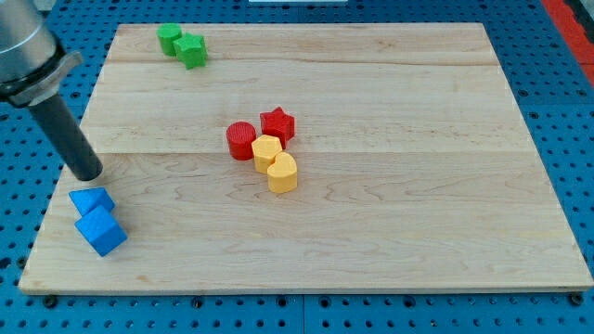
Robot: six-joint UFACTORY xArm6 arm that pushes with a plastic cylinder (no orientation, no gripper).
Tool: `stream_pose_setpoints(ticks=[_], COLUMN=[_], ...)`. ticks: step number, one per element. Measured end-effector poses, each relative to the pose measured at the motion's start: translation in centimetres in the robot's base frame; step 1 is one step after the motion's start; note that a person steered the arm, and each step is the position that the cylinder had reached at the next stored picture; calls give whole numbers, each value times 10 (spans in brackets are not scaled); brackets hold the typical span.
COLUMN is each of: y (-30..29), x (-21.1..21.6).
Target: Push the red star towards the center right side of the board
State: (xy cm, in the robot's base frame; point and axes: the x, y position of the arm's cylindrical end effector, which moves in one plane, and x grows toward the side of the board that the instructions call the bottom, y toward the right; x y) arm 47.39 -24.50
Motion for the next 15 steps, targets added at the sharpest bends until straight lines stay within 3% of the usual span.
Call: stream_pose_setpoints(ticks=[2, 7, 9, 12, 15], y=[1, -2, 66, 231, 343], x=[-20, -21, -21, -75, -97])
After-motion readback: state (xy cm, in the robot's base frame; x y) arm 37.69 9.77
